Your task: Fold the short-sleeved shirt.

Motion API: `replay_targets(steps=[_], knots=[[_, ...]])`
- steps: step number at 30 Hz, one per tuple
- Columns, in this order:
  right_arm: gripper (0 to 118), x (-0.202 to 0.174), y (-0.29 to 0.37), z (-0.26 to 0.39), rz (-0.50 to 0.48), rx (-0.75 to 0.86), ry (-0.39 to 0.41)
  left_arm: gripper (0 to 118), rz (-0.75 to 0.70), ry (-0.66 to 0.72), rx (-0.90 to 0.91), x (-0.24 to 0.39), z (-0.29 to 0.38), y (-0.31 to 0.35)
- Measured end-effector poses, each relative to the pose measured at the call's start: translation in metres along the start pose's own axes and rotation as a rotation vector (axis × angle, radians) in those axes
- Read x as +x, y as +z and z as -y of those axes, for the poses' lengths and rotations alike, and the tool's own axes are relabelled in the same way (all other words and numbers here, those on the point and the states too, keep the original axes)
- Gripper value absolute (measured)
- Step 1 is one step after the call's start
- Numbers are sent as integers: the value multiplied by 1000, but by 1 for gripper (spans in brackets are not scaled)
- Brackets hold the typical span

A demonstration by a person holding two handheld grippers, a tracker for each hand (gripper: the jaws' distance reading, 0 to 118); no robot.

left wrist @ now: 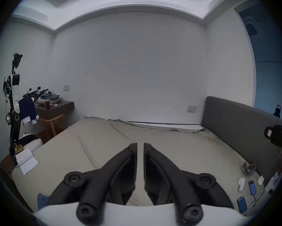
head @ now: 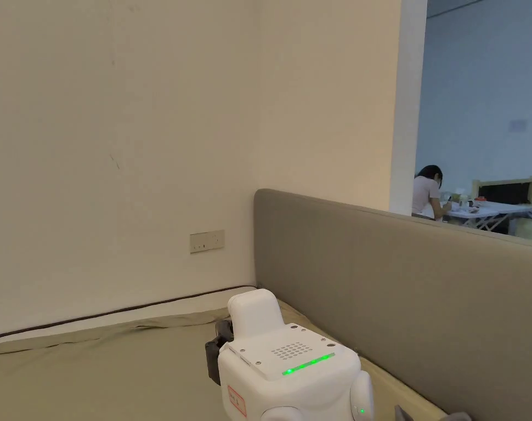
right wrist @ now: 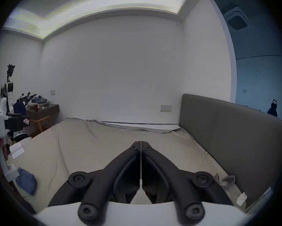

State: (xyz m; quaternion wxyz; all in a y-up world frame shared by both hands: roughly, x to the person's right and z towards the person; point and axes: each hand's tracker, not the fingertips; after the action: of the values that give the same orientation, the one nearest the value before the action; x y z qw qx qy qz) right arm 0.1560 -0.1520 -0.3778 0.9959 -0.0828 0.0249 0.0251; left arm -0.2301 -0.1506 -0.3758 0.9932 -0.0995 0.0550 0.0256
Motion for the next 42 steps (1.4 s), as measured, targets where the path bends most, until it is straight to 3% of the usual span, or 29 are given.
replay_targets(steps=[3, 7, 12, 26, 27, 28, 29, 30, 31, 32, 33, 34, 38, 42], knots=[[3, -1, 2, -1, -7, 8, -6, 7, 22, 2, -11, -1, 0, 3], [3, 7, 6, -3, -42, 18, -99, 7, 92, 49, -47, -3, 1, 3], [3, 2, 9, -4, -20, 17, -40, 7, 72, 33, -50, -1, 1, 6], [3, 1, 12, -10, -34, 22, -23, 7, 93, 30, -49, 4, -2, 11], [4, 1, 12, -10, -33, 24, -20, 7, 88, 28, -50, 4, -2, 11], [16, 0, 12, -10, -31, 26, -17, 7, 84, 25, -50, 4, -2, 12], [49, 1, 11, -11, -31, 30, -16, 13, 75, 21, -48, 5, -3, 12], [49, 1, 11, -11, -33, 30, -17, 13, 56, 9, -47, 7, -3, 12], [64, 2, 11, -13, -11, 22, -44, 20, -4, -34, -34, 9, -3, 14], [100, 3, 8, -14, -3, -4, -92, 45, -45, -56, -20, 11, -3, 14], [117, 6, 6, -8, -47, 19, -134, 112, -63, -63, -26, 11, -2, 13], [117, 11, 0, -10, -107, 61, -172, 118, -13, -45, 32, 8, 0, 16], [118, 10, 5, -23, -244, -1, -237, 118, -40, -63, -1, 8, -15, 28], [118, -9, 21, -29, -190, 18, -198, 118, -26, -63, -11, 12, -3, 27]])
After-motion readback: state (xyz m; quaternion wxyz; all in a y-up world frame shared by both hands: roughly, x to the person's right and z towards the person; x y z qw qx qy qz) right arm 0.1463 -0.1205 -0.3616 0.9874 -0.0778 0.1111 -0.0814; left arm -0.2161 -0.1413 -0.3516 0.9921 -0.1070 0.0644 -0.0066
